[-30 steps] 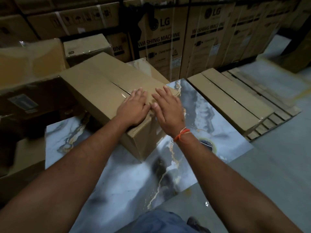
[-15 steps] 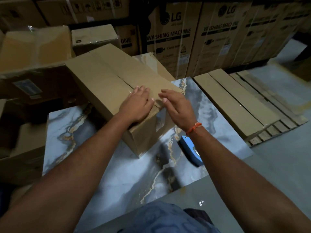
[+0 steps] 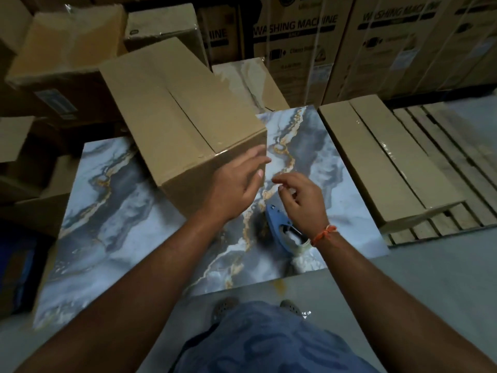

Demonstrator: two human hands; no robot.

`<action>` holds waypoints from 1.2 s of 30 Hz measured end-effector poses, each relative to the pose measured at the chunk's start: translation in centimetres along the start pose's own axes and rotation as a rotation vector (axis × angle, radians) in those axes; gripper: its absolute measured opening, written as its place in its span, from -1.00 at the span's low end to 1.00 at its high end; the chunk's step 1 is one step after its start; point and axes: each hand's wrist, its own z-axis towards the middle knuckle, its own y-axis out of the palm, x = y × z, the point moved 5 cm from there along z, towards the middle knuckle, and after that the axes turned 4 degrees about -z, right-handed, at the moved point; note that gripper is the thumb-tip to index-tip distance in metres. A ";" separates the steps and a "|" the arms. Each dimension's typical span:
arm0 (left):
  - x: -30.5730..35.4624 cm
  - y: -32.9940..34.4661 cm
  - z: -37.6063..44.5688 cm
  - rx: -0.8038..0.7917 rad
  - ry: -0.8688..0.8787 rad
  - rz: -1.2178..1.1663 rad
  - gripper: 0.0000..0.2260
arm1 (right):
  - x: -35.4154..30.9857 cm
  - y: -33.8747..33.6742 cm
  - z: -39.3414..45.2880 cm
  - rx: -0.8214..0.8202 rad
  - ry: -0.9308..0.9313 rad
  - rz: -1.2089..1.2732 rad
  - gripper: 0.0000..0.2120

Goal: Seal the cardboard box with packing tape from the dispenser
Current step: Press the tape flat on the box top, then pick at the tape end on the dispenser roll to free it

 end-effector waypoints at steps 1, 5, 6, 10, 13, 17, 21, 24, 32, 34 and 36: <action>0.1 1.0 -0.8 0.041 -0.051 -0.025 -0.76 | 1.0 0.2 -0.9 -0.042 0.029 -0.025 -0.76; -1.8 4.9 -4.4 0.087 -0.458 -0.109 -0.78 | 4.2 1.6 -4.4 -0.246 0.152 -0.119 -0.70; -2.7 5.9 -5.5 0.069 -0.595 -0.157 -0.79 | 4.8 2.1 -5.2 -0.310 0.182 -0.146 -0.68; -5.1 9.1 -8.9 0.055 -0.976 -0.400 -0.77 | 6.1 4.1 -7.2 -0.472 0.219 -0.292 -0.52; -6.2 10.7 -9.9 0.088 -1.083 -0.537 -0.81 | 5.7 5.0 -7.6 -0.479 0.184 -0.374 -0.45; -5.8 11.9 -9.8 0.006 -1.124 -0.589 -0.62 | 5.6 6.0 -8.0 -0.448 0.123 -0.382 -0.41; -5.8 13.5 -10.7 -0.068 -1.112 -0.736 -0.32 | 5.8 5.7 -8.5 -0.339 0.122 -0.278 -0.45; -5.4 14.3 -10.6 -0.115 -1.039 -0.836 -0.39 | 5.6 4.8 -8.2 -0.218 0.157 -0.197 -0.49; -4.9 14.2 -8.1 0.070 -0.927 -1.011 -0.52 | 2.9 4.2 -6.3 -0.019 0.264 -0.023 -0.57; -5.2 13.8 -7.5 0.135 -0.906 -1.019 -0.54 | 2.1 4.4 -5.9 -0.036 0.244 -0.009 -0.53; -5.7 13.3 -7.0 0.177 -0.896 -1.022 -0.63 | 1.4 4.7 -5.9 -0.087 0.176 0.020 -0.47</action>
